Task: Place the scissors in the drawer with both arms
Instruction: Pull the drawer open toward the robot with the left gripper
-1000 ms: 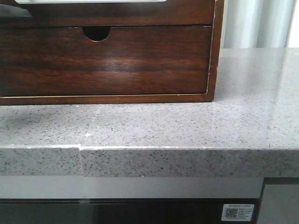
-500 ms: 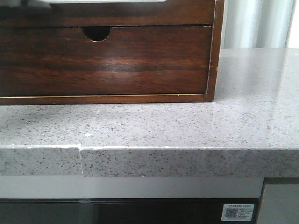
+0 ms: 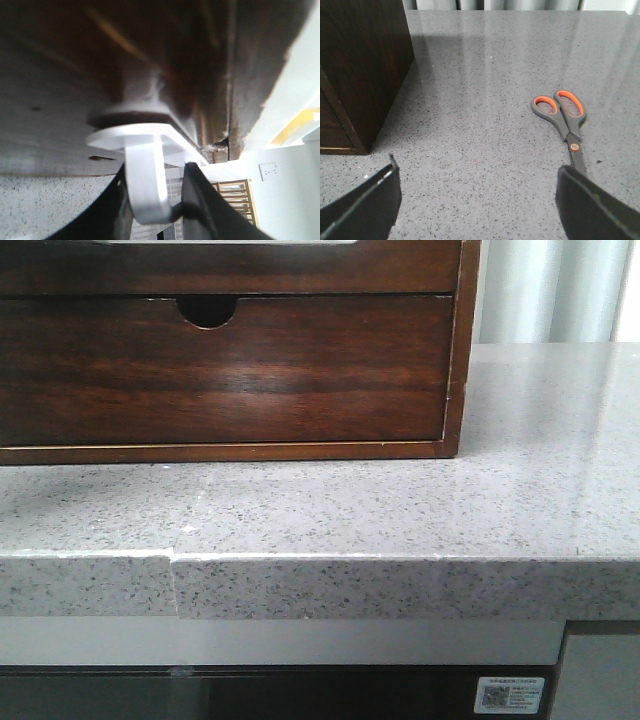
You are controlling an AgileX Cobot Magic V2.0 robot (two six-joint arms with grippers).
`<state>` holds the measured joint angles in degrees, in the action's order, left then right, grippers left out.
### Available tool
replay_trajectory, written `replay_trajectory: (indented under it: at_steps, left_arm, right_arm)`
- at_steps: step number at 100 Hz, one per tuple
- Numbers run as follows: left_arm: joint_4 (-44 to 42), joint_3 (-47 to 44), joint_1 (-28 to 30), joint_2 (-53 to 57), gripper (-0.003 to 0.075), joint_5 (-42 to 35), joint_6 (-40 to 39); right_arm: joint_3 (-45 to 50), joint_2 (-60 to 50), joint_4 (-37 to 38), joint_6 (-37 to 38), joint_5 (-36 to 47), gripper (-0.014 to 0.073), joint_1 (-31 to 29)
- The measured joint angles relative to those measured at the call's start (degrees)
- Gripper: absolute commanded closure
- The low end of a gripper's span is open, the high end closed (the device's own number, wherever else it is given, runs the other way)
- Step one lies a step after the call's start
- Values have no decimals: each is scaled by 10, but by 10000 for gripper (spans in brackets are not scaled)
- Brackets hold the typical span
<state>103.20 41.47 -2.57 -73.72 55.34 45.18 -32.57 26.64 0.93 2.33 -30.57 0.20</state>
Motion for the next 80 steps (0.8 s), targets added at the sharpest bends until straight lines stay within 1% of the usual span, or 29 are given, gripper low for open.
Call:
replay_trajectory:
  at_steps: [16, 52, 65, 80]
  left_arm:
    - [-10, -42, 10, 51, 741, 8, -7]
    - [-19, -176, 13, 242, 741, 14, -22]
    - [-22, -196, 13, 289, 740, 3, -31]
    - [-28, -200, 13, 301, 738, -2, -39]
  right_arm:
    - [0, 0, 0, 0, 0, 26, 0]
    - [0, 0, 0, 0, 0, 26, 0]
    - [0, 0, 0, 0, 0, 26, 0]
    - [0, 0, 0, 0, 0, 26, 0]
